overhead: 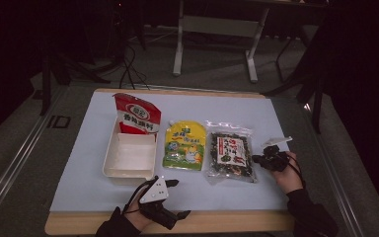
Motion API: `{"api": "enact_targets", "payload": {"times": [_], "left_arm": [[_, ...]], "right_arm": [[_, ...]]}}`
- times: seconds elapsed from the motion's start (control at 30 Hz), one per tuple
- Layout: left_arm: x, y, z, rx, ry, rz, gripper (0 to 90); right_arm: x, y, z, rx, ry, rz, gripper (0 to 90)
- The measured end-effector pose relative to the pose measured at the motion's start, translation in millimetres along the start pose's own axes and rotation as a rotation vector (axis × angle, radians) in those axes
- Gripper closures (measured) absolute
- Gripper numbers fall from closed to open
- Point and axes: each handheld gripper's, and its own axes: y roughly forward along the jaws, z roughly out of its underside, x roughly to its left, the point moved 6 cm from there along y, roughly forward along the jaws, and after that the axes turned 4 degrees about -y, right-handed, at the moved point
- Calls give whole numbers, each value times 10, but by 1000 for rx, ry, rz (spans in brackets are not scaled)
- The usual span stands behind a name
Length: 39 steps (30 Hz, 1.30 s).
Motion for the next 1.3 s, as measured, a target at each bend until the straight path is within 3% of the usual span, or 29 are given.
{"api": "enact_targets", "payload": {"times": [0.1,0.27,0.57,0.73,1.07,1.3], "left_arm": [[4,-4,1,0,-2,-1,35],[3,1,4,2,0,-1,35],[4,1,6,3,-1,-3,35],[4,-6,13,3,-2,-5,35],[9,-60,34,-1,-9,-28,35],[17,-99,58,-4,-21,-43,35]], "right_arm": [[-73,-80,-65,-31,16,11,899],[-169,-178,-192,-39,9,24,844],[-307,-173,-362,-59,18,32,749],[-436,-116,-467,-62,22,46,665],[-663,27,-615,-57,31,56,602],[-740,165,-681,-41,22,53,532]]}}
